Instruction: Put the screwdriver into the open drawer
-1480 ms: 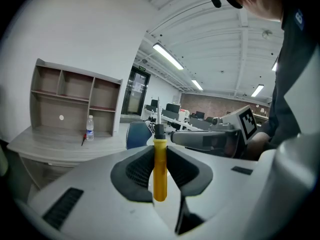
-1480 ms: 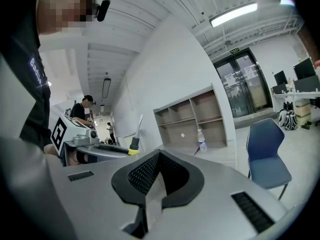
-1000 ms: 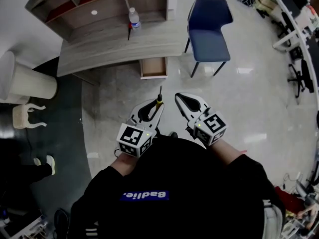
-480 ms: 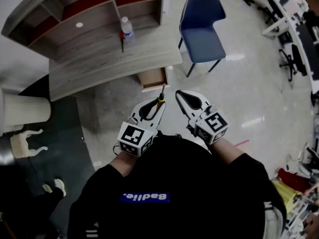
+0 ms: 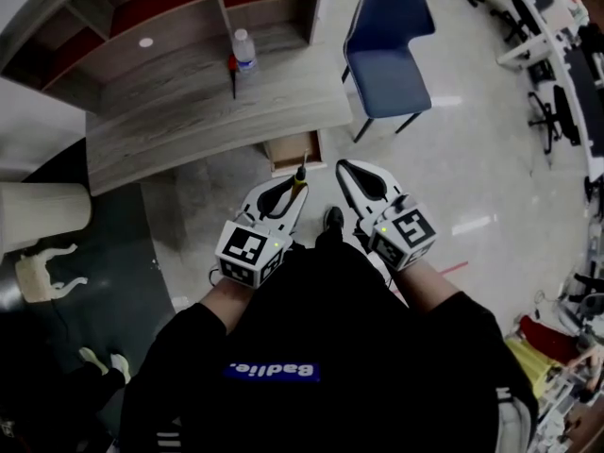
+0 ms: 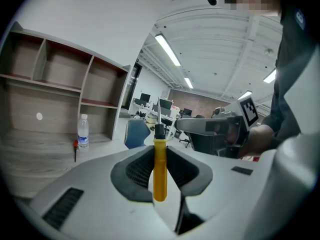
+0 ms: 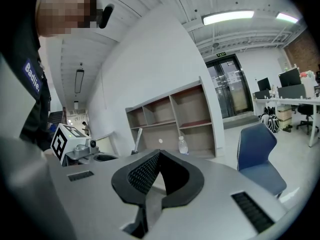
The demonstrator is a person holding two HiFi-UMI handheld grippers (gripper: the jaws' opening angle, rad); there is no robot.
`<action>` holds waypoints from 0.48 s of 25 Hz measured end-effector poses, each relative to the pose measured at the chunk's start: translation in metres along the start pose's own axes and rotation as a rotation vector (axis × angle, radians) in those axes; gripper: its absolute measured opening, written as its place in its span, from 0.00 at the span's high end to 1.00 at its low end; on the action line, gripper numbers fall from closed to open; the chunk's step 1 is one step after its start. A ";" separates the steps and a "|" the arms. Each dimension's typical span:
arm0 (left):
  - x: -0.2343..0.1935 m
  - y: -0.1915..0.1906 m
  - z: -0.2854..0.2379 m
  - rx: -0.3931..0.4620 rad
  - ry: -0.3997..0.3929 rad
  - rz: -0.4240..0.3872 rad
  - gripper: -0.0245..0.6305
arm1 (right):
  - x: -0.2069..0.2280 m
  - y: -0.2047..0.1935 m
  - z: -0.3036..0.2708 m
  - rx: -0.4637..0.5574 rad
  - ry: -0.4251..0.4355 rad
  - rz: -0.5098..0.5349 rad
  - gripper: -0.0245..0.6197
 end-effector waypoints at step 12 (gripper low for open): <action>-0.002 -0.019 -0.049 -0.061 0.098 0.047 0.85 | 0.046 0.008 -0.005 -0.055 0.065 -0.019 0.92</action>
Point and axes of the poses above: the fingertips, and each gripper's own axes: z backward along the fingers, x to its right, y out of its top, the point moved 5 cm from there along z, backward along the fingers, and after that the axes turned 15 degrees about -z, right-handed, at the moved point
